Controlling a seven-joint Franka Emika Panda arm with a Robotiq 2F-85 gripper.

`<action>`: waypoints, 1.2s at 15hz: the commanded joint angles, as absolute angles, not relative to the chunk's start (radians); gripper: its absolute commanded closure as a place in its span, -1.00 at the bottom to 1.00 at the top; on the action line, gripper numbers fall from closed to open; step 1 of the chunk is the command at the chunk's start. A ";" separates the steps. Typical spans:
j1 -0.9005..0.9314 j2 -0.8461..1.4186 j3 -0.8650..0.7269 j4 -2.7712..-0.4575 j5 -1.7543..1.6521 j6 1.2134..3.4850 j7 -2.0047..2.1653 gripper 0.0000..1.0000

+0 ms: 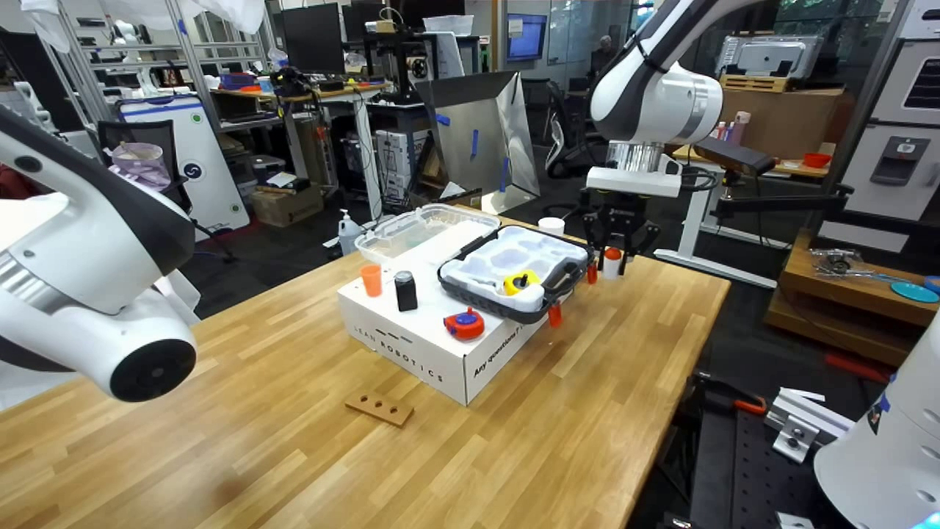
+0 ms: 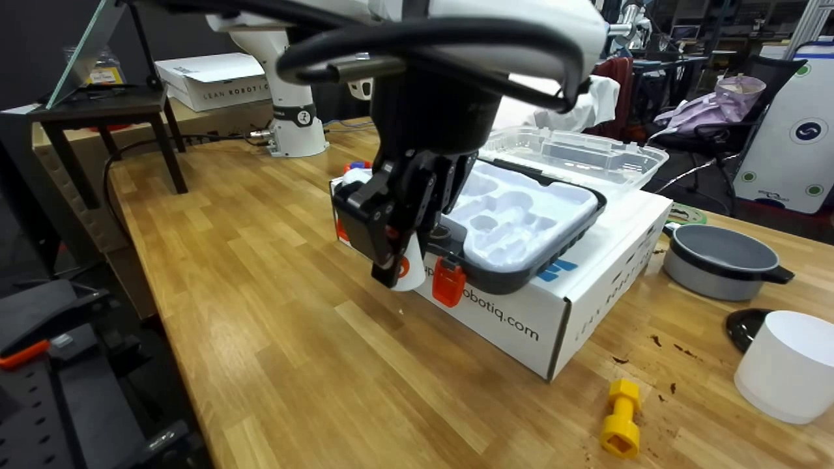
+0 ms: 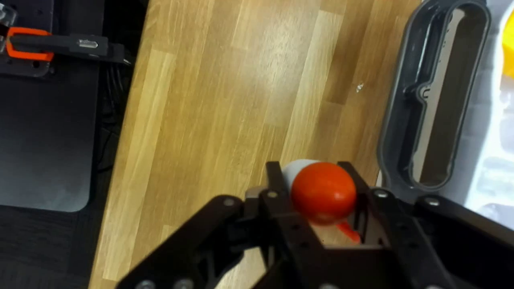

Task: Move the seasoning bottle to the right

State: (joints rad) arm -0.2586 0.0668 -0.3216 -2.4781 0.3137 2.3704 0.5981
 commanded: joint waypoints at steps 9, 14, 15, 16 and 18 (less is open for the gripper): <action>-0.312 0.072 -0.366 -2.458 0.300 2.369 0.754 0.26; -0.312 0.072 -0.365 -2.458 0.300 2.369 0.762 0.26; -0.312 0.072 -0.365 -2.458 0.300 2.369 0.762 0.26; -0.312 0.072 -0.365 -2.458 0.300 2.369 0.762 0.76; -0.314 0.104 -0.359 -2.414 0.342 2.339 0.753 0.76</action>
